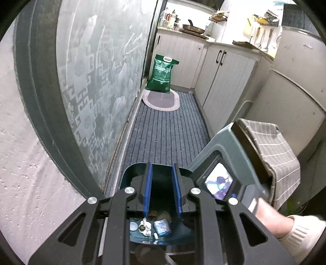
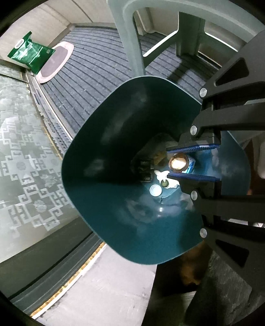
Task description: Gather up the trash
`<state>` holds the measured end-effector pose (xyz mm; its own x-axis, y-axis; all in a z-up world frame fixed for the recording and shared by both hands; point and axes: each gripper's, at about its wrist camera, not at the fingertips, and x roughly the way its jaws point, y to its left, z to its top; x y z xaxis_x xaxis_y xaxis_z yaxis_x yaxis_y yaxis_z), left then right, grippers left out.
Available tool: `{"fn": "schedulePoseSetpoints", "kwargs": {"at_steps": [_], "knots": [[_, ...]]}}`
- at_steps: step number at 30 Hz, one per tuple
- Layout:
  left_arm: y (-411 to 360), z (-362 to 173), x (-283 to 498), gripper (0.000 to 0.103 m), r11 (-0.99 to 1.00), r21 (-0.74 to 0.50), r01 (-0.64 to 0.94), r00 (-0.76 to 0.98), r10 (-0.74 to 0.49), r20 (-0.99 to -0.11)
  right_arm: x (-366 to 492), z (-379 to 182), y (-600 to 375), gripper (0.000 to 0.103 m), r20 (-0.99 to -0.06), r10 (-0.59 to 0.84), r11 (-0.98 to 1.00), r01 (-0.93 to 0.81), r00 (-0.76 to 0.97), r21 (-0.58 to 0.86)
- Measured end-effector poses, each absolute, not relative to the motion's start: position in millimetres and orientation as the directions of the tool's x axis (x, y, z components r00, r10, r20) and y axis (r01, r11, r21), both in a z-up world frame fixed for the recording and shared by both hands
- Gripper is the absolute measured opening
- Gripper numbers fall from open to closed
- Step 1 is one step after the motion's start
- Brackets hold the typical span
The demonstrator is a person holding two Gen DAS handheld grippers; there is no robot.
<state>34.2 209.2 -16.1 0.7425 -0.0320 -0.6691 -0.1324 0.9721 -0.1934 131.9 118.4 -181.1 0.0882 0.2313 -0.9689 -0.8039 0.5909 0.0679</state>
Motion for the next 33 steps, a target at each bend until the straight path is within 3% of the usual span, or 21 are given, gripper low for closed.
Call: {"fn": "schedulePoseSetpoints", "kwargs": {"at_steps": [5,12,18,23,28,33], "knots": [[210,-8,29,0.021,0.973,-0.172,-0.155,0.749,0.002,-0.662,130,-183,115,0.027,-0.970,0.229,0.586,-0.808,0.085,0.068],[205,18,17,0.023,0.974,-0.165,-0.157,0.780,0.019,-0.626,125,-161,115,0.027,-0.955,0.272,0.575,-0.816,0.120,0.062],[195,38,4,0.038,0.975,-0.149,-0.165,0.806,0.046,-0.591,121,-117,112,0.027,-0.921,0.342,0.579,-0.814,0.185,0.051],[191,47,-1,0.044,0.976,-0.118,-0.182,0.815,0.083,-0.573,114,-68,97,0.027,-0.876,0.391,0.593,-0.805,0.283,0.004],[191,51,-2,0.062,0.973,-0.114,-0.200,0.821,0.103,-0.562,111,-13,65,0.028,-0.811,0.444,0.631,-0.776,0.380,-0.018],[178,56,-2,0.078,0.976,-0.089,-0.199,0.835,0.122,-0.536,106,40,19,0.041,-0.735,0.472,0.684,-0.728,0.487,-0.043]]}}
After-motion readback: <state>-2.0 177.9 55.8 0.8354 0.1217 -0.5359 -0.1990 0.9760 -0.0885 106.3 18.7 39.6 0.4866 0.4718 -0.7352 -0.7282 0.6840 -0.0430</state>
